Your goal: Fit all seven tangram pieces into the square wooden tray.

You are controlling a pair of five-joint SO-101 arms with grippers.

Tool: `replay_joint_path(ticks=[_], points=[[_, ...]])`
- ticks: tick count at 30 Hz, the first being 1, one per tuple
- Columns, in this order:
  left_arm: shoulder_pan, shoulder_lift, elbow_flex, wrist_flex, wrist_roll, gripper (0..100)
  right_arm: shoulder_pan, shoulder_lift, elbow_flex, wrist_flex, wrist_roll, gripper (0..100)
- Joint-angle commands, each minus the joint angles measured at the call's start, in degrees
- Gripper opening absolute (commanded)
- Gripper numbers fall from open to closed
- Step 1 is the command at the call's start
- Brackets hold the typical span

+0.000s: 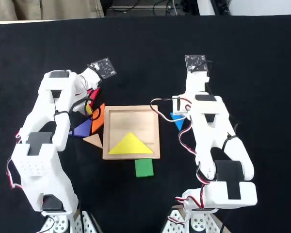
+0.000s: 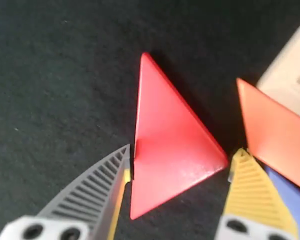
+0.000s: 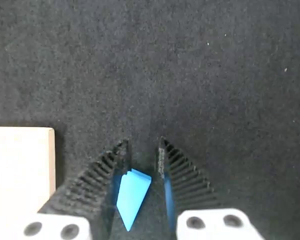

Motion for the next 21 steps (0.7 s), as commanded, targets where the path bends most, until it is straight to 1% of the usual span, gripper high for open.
replay_joint_path(ticks=[1, 7, 14, 16, 21], points=[[-0.1, 1.4, -3.0, -2.5, 0.8, 31, 0.8, 0.0, -0.8, -0.8, -0.1, 8.9], [0.6, 4.0, -6.5, -1.5, 1.1, 31, 0.8, 0.0, -0.7, -0.9, -0.1, 8.9], [0.5, 9.7, -15.1, 8.8, 1.1, 30, 0.8, 0.0, -0.7, -1.0, 0.0, 8.9], [0.5, 12.0, -19.1, 12.7, 1.1, 25, 0.8, 0.0, -0.7, -1.0, 0.0, 8.9], [0.4, 18.2, -30.1, 21.9, 1.2, 7, 0.8, 0.0, -0.7, -1.0, 0.0, 8.9]])
